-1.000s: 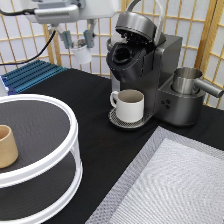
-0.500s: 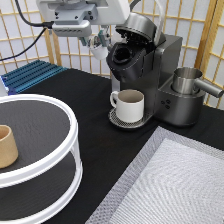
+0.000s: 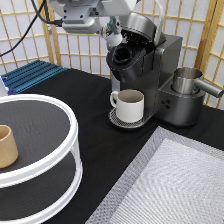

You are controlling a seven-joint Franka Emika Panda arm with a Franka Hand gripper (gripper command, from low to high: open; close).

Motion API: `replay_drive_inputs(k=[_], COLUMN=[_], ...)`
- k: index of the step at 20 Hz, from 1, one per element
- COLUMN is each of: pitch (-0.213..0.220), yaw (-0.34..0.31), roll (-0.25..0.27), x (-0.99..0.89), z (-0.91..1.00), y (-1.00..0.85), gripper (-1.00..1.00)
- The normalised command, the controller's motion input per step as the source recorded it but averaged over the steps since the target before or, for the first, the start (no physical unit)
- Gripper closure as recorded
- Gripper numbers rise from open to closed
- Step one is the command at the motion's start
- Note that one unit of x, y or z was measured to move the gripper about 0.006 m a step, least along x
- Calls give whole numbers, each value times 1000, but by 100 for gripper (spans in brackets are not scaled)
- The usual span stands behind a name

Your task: Make coffee

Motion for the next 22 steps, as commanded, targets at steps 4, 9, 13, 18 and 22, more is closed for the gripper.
replay_drive_inputs(k=[4,9,13,18,22], pitch=[16,0,0,0,0], yaw=[-17,-7,-9,-17,-37], roll=[25,0,0,8,3], x=[106,89,223,146,28], z=[-38,-57,-23,-187,-295], y=[16,205,221,67,4], gripper=[100,100,100,100,100])
